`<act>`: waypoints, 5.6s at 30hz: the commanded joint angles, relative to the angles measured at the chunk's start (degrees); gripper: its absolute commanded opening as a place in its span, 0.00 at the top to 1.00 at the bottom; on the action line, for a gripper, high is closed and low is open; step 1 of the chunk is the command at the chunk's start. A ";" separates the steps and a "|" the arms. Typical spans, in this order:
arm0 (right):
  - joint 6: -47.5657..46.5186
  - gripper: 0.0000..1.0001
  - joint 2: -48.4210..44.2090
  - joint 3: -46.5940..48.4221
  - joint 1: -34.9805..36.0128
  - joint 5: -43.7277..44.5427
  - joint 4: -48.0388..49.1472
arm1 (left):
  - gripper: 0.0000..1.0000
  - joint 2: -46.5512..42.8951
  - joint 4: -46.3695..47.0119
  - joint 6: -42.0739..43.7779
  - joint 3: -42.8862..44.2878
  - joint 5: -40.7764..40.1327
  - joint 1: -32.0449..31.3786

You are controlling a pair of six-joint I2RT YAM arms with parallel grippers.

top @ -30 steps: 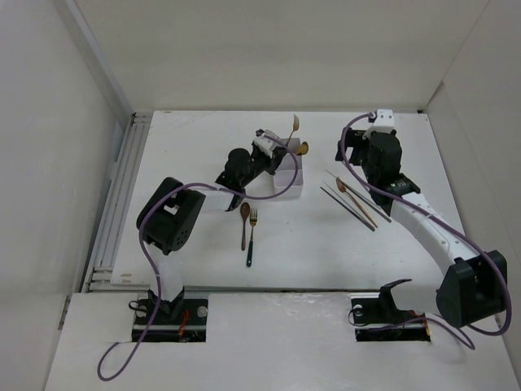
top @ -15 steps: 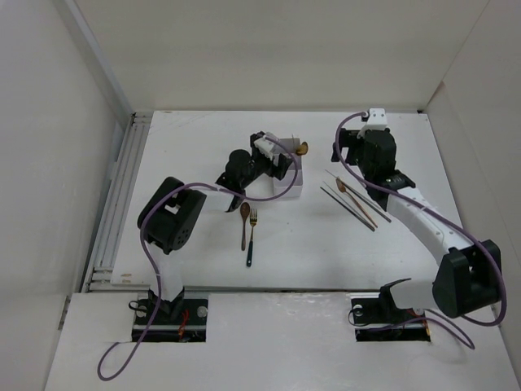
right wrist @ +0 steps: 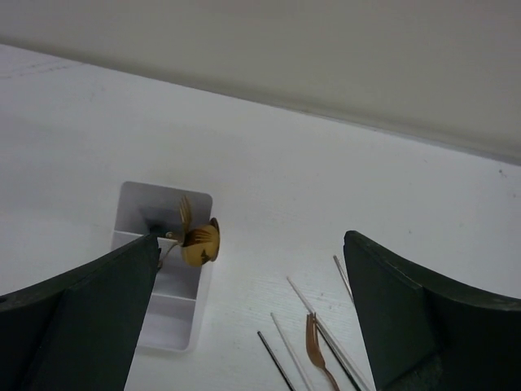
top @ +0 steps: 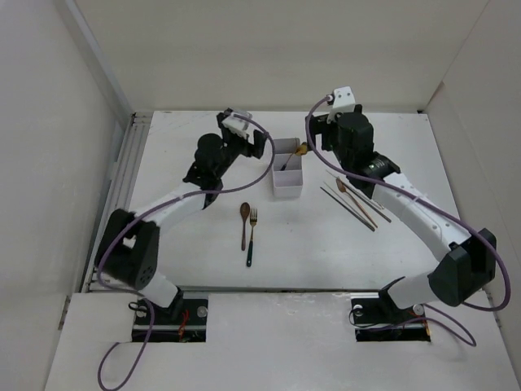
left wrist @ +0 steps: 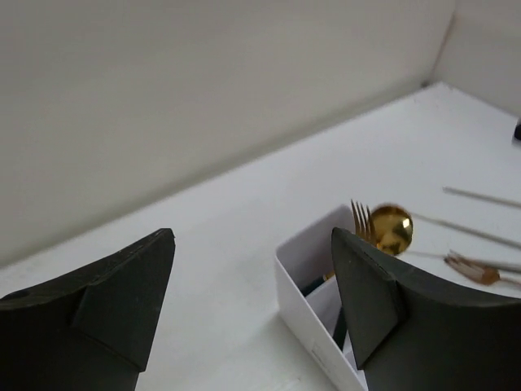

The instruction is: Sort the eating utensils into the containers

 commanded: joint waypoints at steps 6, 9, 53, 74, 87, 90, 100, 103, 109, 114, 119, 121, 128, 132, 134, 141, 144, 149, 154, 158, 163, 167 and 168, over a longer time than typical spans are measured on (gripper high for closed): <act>-1.28 0.00 -4.26 1.54 7.90 1.12 -10.03 | 0.25 -25.92 -21.84 5.35 -3.36 -18.02 2.54; 6.71 0.05 -1.29 3.82 13.97 -1.85 -17.77 | 0.25 -32.08 -32.25 1.14 -2.48 -25.41 4.82; 50.87 0.52 21.05 2.24 36.30 3.23 -27.72 | 0.16 -64.10 -54.17 -10.38 -14.52 -38.35 15.55; 49.46 0.48 32.48 9.45 37.36 -1.25 -25.26 | 0.15 -63.57 -53.11 -10.91 -16.63 -39.93 15.55; 50.87 0.59 35.03 9.45 37.89 -1.78 -29.11 | 0.14 -63.57 -53.11 -9.33 -17.25 -40.98 15.55; 51.40 0.65 32.67 6.82 37.89 -1.78 -29.74 | 0.14 -63.57 -53.11 -8.80 -16.64 -40.98 15.55; 49.22 0.64 27.20 -0.92 37.89 0.68 -32.56 | 0.14 -63.57 -53.11 -9.32 -16.11 -39.84 15.55; 46.05 0.62 28.51 1.35 37.89 -0.72 -32.55 | 0.14 -63.57 -53.11 -9.33 -16.11 -39.31 15.55; 43.93 0.68 30.98 0.59 37.89 -2.48 -32.12 | 0.14 -63.57 -52.59 -9.85 -16.11 -39.31 15.55; 43.40 1.00 30.19 0.04 37.89 -2.48 -31.58 | 0.14 -63.05 -51.53 -9.85 -16.11 -39.31 16.08; 41.39 1.00 26.34 -0.48 37.89 1.89 -30.45 | 0.14 -61.82 -52.85 -9.85 -15.40 -35.46 16.08; 37.63 1.00 21.09 -1.01 37.89 3.40 -29.04 | 0.15 -61.82 -52.85 -9.85 -15.40 -34.13 16.08; 20.15 1.00 6.40 1.18 37.89 9.21 -19.65 | 0.17 -60.07 -48.02 -8.62 -15.40 -25.17 16.08; 12.57 1.00 1.03 2.33 31.40 6.67 -10.43 | 0.18 -56.46 -44.34 -8.10 -14.18 -21.48 16.08; 10.71 1.00 0.40 2.85 23.77 1.85 -3.48 | 0.19 -54.36 -42.75 -7.57 -13.65 -19.45 16.08; 0.34 1.00 8.47 7.07 9.16 -18.46 12.44 | 0.21 -41.88 -37.91 -5.46 -7.33 -13.74 16.08; 1.73 1.00 11.73 4.89 5.56 -23.55 19.63 | 0.21 -36.34 -36.69 -4.32 -4.16 -13.73 16.08; 3.94 1.00 14.01 -5.04 2.29 -31.65 40.96 | 0.21 -29.14 -34.14 -3.27 -0.56 -13.73 16.08; 3.41 1.00 18.14 -5.15 1.76 -32.18 42.95 | 0.21 -24.12 -34.13 -2.13 2.52 -13.12 16.08; 5.69 1.00 20.53 -5.75 1.24 -32.19 43.47 | 0.21 -21.30 -32.91 -1.42 4.54 -13.12 16.08; 7.88 1.00 23.94 -7.08 2.29 -26.92 45.93 | 0.19 -19.28 -28.60 2.53 4.03 -13.73 16.08; 9.03 1.00 24.66 -7.08 2.91 -22.35 45.94 | 0.18 -16.91 -26.93 2.02 4.54 -14.35 16.08; 9.03 1.00 25.27 -7.60 3.43 -21.21 45.94 | 0.18 -16.90 -26.92 2.01 4.55 -14.35 16.60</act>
